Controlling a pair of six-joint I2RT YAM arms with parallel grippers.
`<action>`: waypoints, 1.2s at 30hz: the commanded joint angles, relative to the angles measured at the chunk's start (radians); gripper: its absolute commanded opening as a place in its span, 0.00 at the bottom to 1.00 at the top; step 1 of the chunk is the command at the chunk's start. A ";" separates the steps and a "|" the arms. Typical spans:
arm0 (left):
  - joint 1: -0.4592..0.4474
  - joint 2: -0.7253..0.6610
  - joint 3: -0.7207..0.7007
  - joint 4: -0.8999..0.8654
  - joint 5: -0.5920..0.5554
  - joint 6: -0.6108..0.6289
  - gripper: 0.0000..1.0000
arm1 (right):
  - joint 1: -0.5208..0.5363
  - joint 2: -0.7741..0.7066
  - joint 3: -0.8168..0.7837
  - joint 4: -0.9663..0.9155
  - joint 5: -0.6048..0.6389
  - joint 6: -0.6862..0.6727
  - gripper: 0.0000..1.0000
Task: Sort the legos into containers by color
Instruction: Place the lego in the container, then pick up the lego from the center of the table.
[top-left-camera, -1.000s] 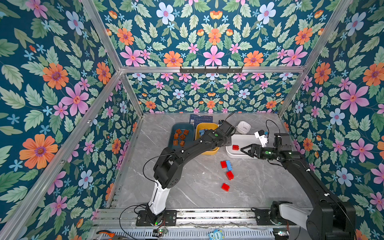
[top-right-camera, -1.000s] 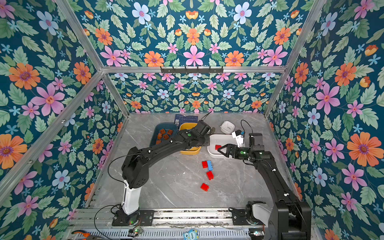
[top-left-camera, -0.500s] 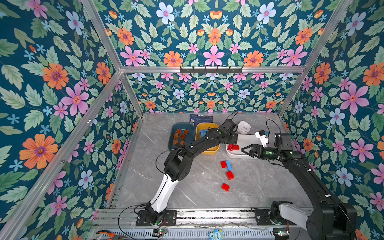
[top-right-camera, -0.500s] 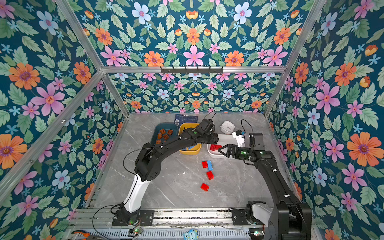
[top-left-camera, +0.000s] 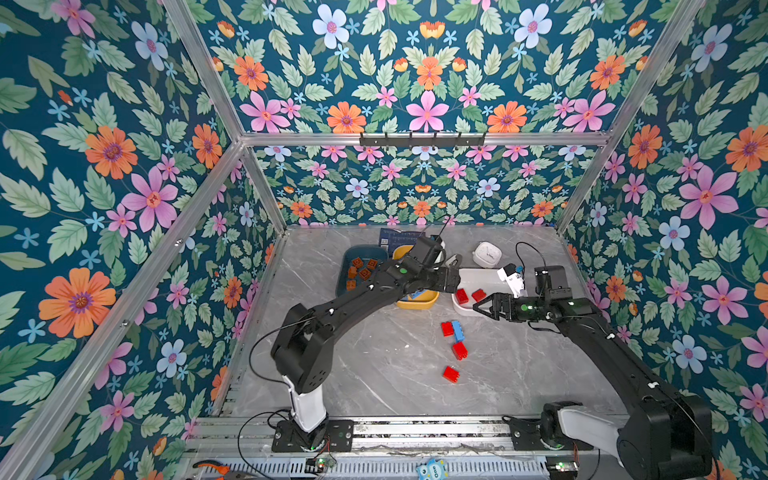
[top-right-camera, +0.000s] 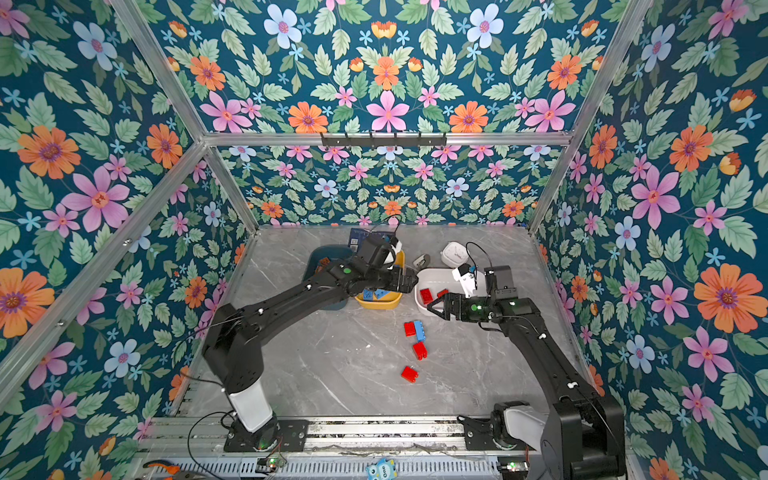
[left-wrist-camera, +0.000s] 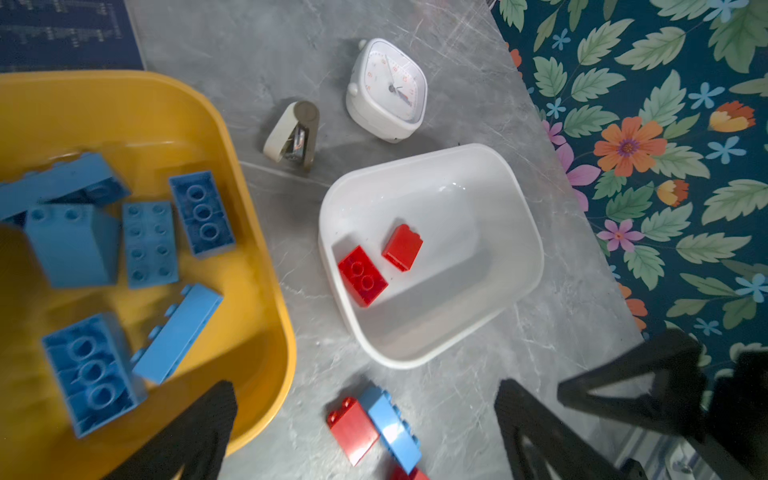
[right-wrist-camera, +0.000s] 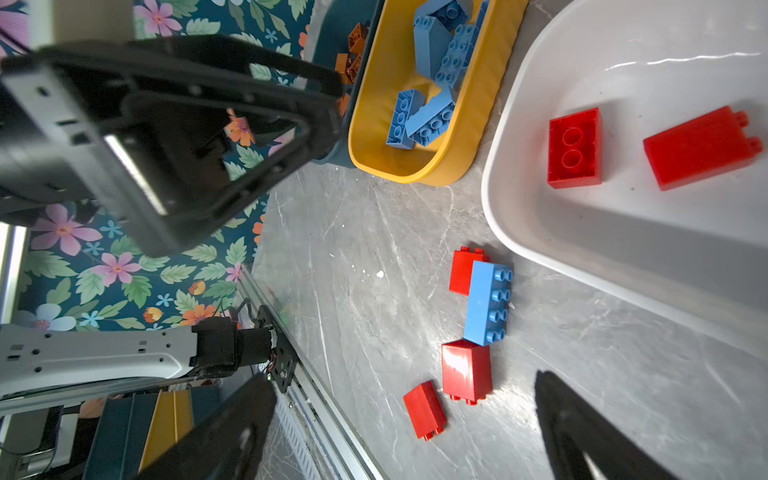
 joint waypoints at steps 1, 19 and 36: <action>0.015 -0.086 -0.089 0.032 0.059 0.023 1.00 | 0.064 0.008 0.000 -0.012 0.129 0.023 0.97; 0.112 -0.428 -0.447 0.060 0.104 -0.027 1.00 | 0.371 0.293 0.063 0.030 0.615 0.120 0.63; 0.148 -0.480 -0.498 0.050 0.113 -0.023 1.00 | 0.439 0.546 0.173 -0.030 0.694 0.079 0.37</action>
